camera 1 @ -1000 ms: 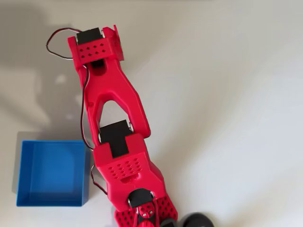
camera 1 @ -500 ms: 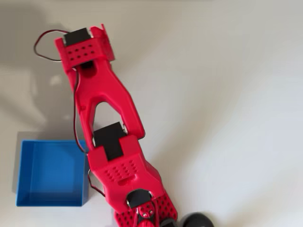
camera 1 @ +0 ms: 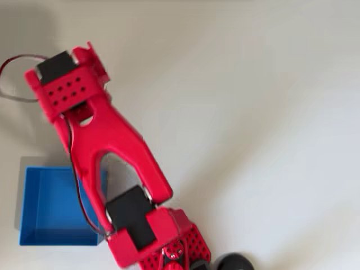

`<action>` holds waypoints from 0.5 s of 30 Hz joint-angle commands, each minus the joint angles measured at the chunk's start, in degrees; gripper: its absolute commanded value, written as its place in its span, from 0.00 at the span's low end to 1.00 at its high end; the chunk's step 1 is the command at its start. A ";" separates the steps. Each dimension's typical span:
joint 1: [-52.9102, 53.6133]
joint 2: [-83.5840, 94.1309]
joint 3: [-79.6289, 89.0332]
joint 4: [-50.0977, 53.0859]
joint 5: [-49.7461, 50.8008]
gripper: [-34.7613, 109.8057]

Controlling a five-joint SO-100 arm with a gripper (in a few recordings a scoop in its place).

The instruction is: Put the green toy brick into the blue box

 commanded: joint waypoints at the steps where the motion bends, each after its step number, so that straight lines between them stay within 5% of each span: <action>1: -4.66 9.58 0.88 1.05 -0.53 0.24; 15: -24.52 14.33 1.32 7.91 4.92 0.24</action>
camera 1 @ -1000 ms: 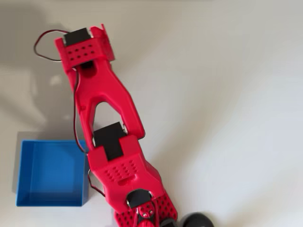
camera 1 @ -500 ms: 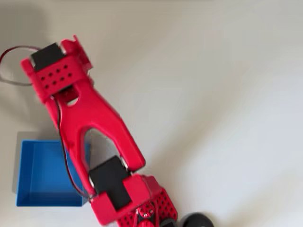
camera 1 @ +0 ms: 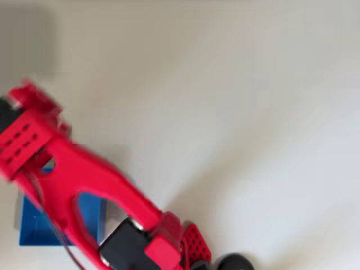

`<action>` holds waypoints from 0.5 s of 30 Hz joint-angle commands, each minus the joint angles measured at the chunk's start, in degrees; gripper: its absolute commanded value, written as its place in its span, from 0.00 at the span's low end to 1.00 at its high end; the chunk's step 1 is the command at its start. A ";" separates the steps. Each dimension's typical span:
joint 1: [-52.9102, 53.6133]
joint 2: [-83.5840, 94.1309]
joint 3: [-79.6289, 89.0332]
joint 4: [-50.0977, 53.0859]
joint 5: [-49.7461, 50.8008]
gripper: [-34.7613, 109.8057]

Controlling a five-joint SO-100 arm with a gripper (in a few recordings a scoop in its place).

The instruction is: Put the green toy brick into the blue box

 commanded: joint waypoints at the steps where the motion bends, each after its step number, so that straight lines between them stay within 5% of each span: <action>1: -6.59 6.42 -0.44 3.16 2.20 0.24; 15: -13.54 5.54 -1.32 14.85 10.46 0.24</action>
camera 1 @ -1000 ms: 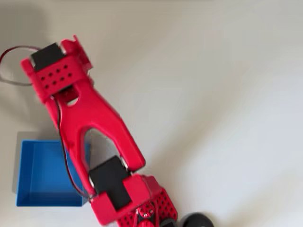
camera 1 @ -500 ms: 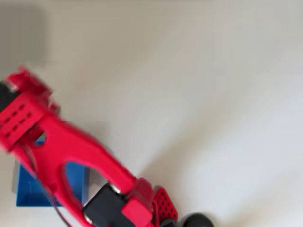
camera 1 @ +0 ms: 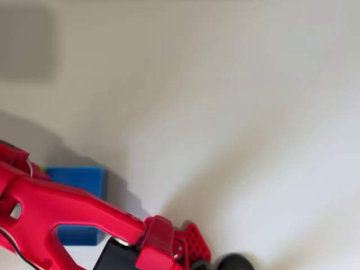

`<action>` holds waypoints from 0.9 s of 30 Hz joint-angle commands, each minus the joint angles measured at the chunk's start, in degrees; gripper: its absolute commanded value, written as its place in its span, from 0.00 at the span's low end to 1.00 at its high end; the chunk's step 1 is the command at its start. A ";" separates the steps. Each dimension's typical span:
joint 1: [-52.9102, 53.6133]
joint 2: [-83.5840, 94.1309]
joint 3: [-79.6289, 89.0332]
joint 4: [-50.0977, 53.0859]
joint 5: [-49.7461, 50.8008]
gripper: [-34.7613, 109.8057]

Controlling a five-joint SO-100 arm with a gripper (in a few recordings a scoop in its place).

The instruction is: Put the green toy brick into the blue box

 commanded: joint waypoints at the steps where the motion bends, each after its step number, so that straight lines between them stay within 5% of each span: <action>1: -0.70 4.66 -1.32 3.60 1.32 0.24; 27: -0.88 -7.47 -0.70 0.70 0.00 0.24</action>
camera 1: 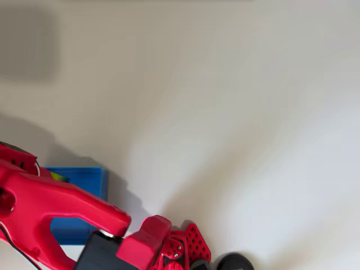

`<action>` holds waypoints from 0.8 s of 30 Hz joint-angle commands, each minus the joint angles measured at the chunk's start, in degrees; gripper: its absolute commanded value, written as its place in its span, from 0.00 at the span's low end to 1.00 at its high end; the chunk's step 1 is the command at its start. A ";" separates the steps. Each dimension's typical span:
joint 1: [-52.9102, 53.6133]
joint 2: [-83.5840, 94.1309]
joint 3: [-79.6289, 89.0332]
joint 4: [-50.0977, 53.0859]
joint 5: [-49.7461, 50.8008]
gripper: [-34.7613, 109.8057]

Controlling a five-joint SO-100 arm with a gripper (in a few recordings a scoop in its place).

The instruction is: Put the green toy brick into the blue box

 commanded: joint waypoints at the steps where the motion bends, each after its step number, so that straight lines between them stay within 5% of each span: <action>1: -0.70 1.23 -2.29 0.53 -2.55 0.24; 12: -0.79 0.88 -0.70 1.32 -7.38 0.36; 24: -0.79 1.76 -3.25 1.32 -3.87 0.26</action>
